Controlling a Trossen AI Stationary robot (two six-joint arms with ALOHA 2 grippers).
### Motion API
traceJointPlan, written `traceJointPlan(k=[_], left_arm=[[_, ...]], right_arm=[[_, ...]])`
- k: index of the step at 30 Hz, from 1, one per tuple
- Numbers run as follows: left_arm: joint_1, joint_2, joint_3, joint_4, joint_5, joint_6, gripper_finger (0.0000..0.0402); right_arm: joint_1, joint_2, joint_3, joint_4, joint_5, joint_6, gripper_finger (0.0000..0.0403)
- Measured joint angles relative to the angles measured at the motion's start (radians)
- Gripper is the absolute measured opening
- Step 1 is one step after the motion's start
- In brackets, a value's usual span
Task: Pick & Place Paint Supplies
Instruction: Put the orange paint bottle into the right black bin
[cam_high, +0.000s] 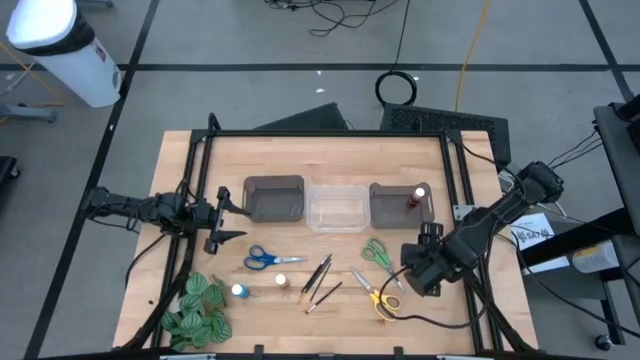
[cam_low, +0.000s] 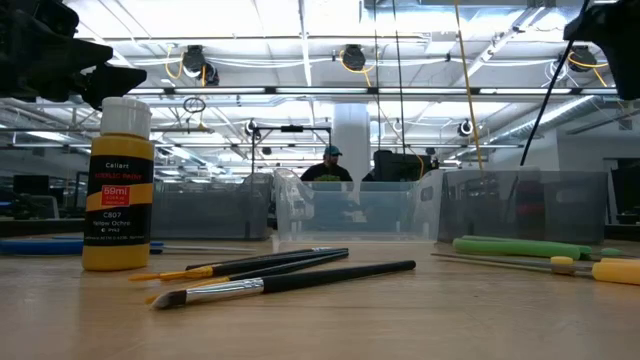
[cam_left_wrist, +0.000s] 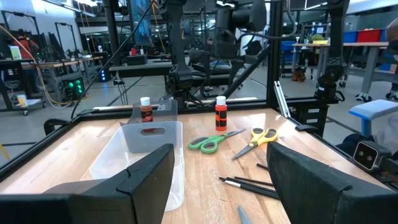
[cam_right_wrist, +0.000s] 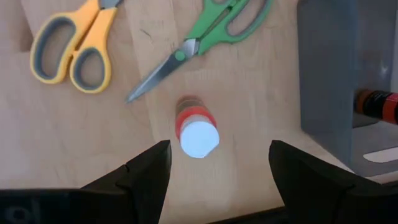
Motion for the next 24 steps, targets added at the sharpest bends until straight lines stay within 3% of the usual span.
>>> traceJointPlan(k=[24], left_arm=[[0.000, 0.000, 0.000, 0.000, 0.000, 0.000, 0.0269]], right_arm=[[0.002, 0.000, -0.160, 0.155, -0.010, -0.026, 0.0254]])
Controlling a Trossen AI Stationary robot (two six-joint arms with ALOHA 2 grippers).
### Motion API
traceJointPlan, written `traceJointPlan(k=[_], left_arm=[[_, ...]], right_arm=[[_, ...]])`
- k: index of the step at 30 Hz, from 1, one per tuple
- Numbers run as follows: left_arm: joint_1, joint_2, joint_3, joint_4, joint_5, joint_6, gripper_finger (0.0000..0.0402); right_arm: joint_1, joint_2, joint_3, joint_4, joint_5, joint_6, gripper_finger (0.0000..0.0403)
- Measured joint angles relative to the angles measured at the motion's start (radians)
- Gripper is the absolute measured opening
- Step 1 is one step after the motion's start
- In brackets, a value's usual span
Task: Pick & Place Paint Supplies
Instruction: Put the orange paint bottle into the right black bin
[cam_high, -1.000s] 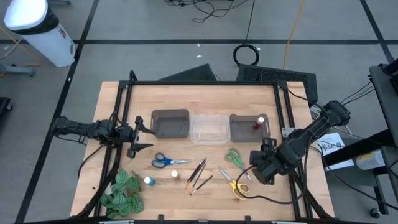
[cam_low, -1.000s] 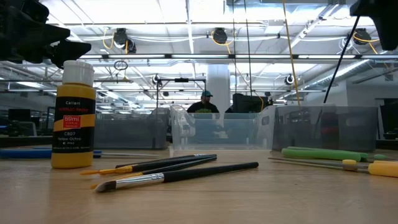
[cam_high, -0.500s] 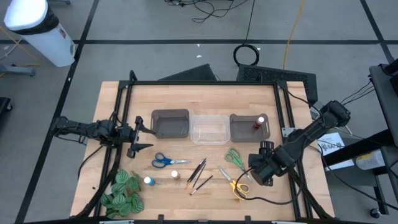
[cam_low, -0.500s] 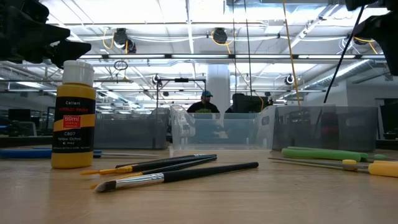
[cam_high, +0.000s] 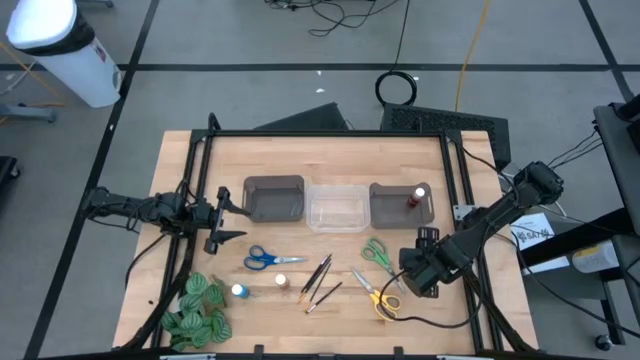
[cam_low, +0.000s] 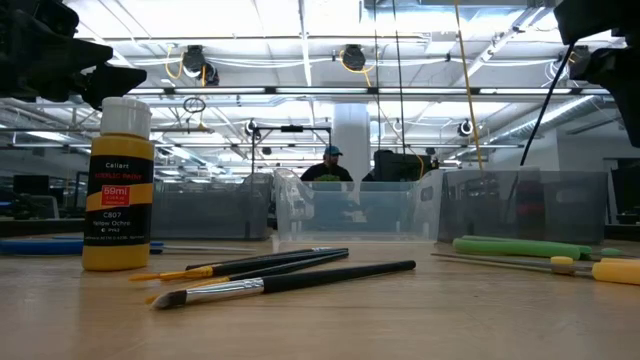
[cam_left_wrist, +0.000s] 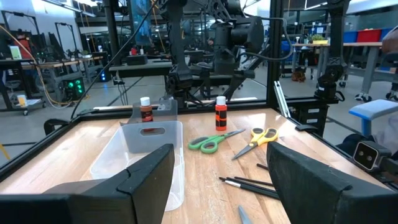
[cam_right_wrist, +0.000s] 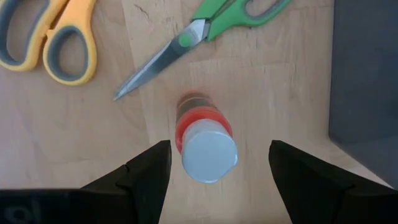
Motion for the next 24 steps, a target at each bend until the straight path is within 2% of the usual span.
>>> traceJointPlan(k=[16, 24], left_arm=[[0.000, 0.000, 0.000, 0.000, 0.000, 0.000, 0.0269], [0.000, 0.000, 0.000, 0.000, 0.000, 0.000, 0.0269]], right_arm=[[0.000, 0.000, -0.001, 0.044, 0.002, 0.000, 0.0254], [0.000, -0.002, -0.047, 0.063, 0.001, 0.000, 0.0254]])
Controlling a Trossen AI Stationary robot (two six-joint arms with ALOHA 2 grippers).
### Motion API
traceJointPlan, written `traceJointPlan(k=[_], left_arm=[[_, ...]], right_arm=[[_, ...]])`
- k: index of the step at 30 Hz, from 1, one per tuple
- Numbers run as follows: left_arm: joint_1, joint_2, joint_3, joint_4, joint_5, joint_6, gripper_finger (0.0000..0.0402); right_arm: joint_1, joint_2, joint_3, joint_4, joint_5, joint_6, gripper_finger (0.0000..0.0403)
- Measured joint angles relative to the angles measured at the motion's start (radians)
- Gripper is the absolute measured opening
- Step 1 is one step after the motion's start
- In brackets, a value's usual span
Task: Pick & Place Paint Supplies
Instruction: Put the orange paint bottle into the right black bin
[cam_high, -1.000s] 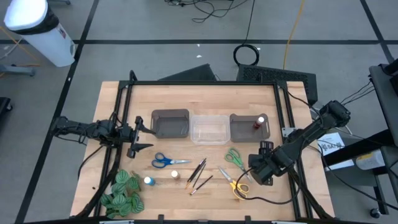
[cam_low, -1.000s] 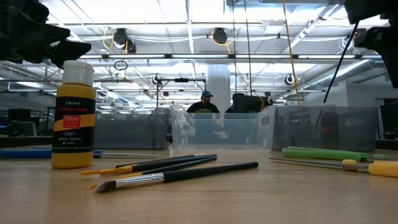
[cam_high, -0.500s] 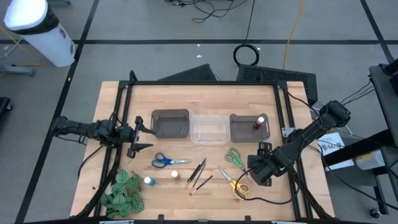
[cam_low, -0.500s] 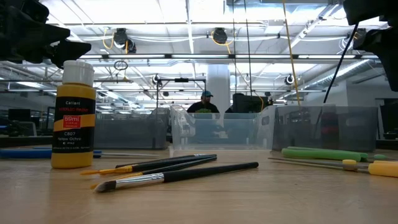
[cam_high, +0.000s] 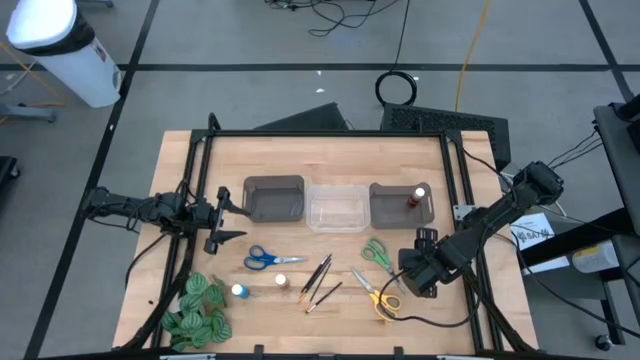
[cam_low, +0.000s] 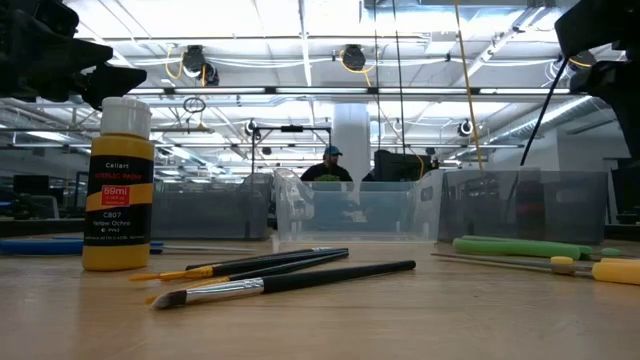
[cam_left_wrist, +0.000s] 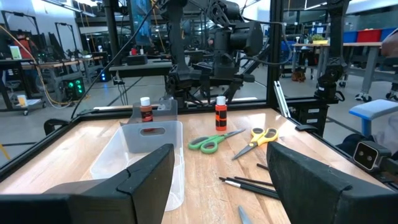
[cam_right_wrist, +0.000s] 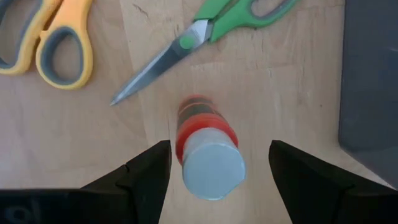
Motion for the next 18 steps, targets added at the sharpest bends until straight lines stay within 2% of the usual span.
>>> traceJointPlan(k=[18], left_arm=[[0.000, 0.000, 0.000, 0.000, 0.000, 0.000, 0.0269]], right_arm=[[0.000, -0.026, 0.000, 0.025, 0.000, 0.007, 0.0254]])
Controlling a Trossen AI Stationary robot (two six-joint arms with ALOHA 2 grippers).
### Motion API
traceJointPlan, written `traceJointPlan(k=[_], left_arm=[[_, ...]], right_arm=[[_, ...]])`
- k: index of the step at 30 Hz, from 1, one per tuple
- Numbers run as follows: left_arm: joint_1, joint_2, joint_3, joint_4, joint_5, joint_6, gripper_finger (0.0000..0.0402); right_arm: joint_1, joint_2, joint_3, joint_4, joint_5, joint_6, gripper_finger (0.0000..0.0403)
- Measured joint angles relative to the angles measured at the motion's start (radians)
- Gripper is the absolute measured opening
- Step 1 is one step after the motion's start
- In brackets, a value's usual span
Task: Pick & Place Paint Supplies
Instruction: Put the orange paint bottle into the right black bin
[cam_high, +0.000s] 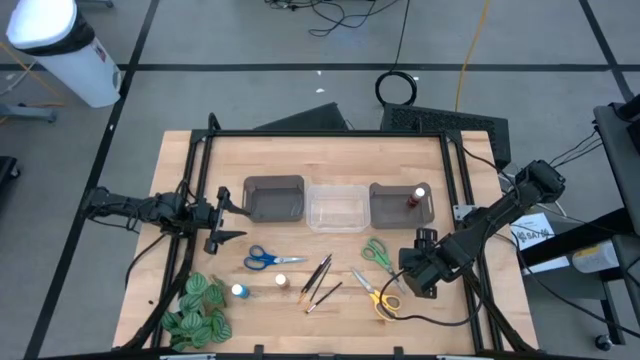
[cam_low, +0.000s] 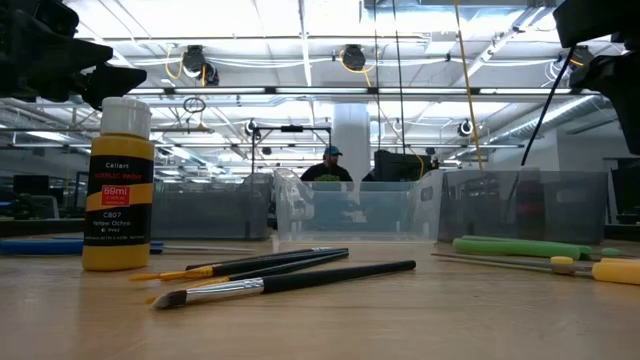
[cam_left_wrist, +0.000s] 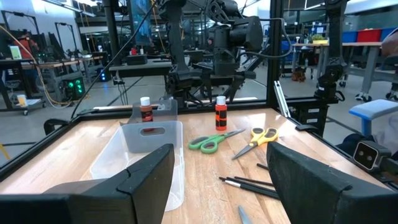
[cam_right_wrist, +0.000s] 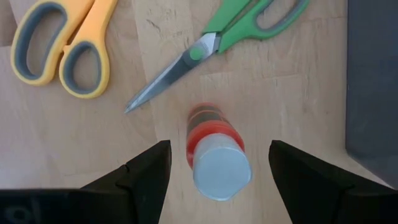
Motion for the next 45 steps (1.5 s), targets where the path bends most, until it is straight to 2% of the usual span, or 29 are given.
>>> traceJointPlan(k=[13, 34, 45], left_arm=[[0.000, 0.000, 0.000, 0.000, 0.000, 0.000, 0.0269], [0.000, 0.000, 0.000, 0.000, 0.000, 0.000, 0.0269], [0.000, 0.000, 0.000, 0.000, 0.000, 0.000, 0.0269]], right_arm=[[0.000, 0.000, 0.000, -0.004, -0.001, 0.000, 0.0251], [0.000, 0.000, 0.000, -0.004, -0.025, -0.004, 0.0129], [0.000, 0.000, 0.001, -0.003, -0.027, -0.007, 0.0122]])
